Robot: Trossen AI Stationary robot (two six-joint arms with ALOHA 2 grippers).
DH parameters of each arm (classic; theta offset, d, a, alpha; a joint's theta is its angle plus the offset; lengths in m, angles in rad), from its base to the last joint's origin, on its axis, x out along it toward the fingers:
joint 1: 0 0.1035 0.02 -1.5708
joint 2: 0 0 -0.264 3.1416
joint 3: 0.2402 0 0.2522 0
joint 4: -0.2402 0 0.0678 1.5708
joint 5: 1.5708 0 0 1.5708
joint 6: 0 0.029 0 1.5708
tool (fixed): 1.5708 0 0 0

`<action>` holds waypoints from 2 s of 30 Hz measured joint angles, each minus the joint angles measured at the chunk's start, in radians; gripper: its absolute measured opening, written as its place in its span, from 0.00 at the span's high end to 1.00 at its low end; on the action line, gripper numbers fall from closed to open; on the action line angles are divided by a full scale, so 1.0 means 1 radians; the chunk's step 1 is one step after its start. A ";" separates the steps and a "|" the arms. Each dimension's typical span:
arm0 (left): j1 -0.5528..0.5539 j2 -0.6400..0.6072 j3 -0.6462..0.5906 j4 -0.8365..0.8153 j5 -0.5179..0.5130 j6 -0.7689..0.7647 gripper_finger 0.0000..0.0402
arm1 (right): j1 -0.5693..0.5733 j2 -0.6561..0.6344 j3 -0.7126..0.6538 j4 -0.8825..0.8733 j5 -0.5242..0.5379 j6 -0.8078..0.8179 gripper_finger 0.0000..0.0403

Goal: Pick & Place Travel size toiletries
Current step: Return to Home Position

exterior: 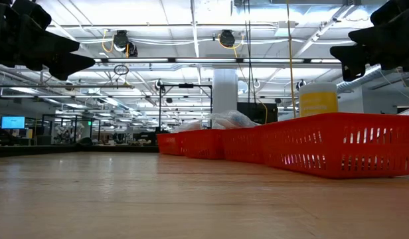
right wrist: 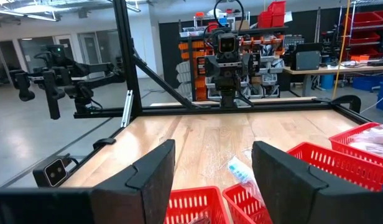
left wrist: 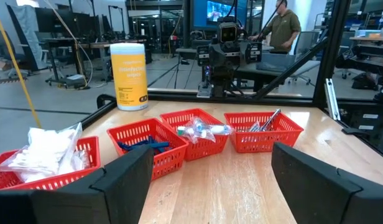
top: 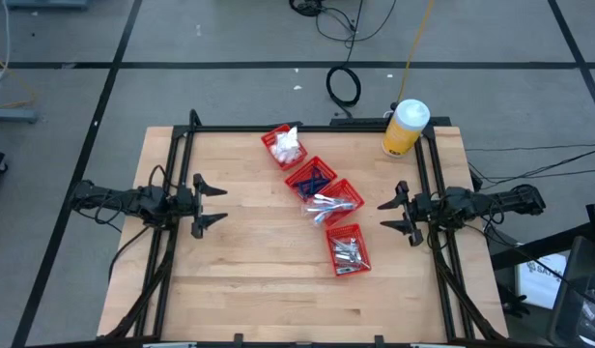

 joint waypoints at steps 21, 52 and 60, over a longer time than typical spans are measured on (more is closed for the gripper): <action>0.000 0.000 0.001 0.000 0.000 0.000 0.22 | 0.000 0.000 -0.001 0.000 0.000 0.000 0.50; 0.000 0.000 0.001 0.000 0.000 0.000 0.23 | 0.000 0.000 -0.001 0.000 0.000 0.000 0.50; 0.000 0.000 0.001 0.000 0.000 0.000 0.23 | 0.000 0.000 -0.001 0.000 0.000 0.000 0.50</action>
